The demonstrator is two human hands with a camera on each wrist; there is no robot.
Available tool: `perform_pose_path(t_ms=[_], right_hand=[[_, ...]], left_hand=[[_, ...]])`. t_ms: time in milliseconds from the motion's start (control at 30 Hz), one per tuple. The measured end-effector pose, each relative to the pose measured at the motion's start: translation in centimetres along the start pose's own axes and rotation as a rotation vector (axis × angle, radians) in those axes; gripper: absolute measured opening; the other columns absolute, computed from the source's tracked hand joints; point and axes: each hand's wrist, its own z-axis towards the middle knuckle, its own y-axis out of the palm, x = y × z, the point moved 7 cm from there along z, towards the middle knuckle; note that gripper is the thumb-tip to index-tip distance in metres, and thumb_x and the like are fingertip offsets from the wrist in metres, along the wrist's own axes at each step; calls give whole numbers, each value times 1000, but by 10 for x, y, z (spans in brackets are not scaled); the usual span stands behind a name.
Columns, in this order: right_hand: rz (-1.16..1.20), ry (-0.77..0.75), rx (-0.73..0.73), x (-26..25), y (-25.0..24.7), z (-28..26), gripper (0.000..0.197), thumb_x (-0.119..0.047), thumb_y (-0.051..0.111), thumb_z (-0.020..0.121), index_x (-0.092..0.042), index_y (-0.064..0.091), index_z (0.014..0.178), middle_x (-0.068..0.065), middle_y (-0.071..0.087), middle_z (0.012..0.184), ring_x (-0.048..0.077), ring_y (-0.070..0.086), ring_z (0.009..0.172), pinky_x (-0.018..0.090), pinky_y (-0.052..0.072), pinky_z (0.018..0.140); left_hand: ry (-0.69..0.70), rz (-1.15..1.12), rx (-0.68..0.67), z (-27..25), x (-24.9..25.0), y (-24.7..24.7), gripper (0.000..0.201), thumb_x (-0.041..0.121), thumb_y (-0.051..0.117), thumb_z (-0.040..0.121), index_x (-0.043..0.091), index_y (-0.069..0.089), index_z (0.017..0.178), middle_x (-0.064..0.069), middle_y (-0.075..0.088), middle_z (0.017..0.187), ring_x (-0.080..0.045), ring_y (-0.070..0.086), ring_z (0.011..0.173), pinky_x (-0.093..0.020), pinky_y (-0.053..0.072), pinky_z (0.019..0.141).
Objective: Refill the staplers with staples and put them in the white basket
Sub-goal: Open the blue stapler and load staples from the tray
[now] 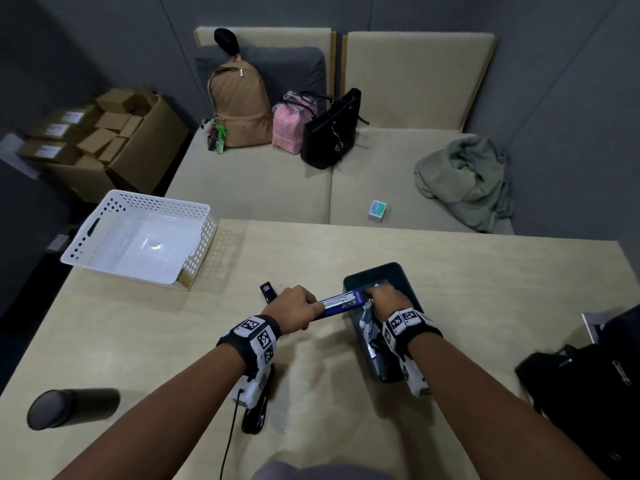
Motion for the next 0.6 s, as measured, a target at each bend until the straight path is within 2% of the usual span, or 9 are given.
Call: perform_pose_path(t_ms=[200,333,433,533,600], right_hand=[[-101,-26,-52,-2,4,2,30,-17,50,93,-18,64,119,15,57,125,34,60,112,41,51,91],[-172,-83,6,-9,-2,2,23,-12,50,92,-9,66,108,14,53,119,35,56,111,40,49,89],[-210,-122,26,-18,-2,1,25,-8,48,93,0,60,114,16,52,121,35,53,113,41,44,94],[-196,-129,-5,-21,4,-2,31,-11,55,92,2,53,120,17,51,125,33,51,117,41,47,93],[-156,-105,-12,-19,7,-1,29,-9,53,92,2,52,119,17,52,125,33,55,116,41,48,91]], left_hand=[[-7,20,4,0,0,-1,33,37,49,78,12,71,77,-3,66,56,-11,48,38,-25,45,52],[-6,21,3,1,-1,0,32,36,50,80,13,71,76,-3,65,55,-9,47,37,-25,45,53],[-4,21,-2,1,-2,1,31,36,50,79,12,69,73,-4,66,55,-8,47,36,-26,45,52],[2,38,-8,0,-1,2,31,36,50,80,13,69,72,-3,66,56,-9,48,38,-27,46,54],[11,53,-9,0,0,1,31,36,49,80,13,69,72,-3,67,56,-10,50,40,-27,47,55]])
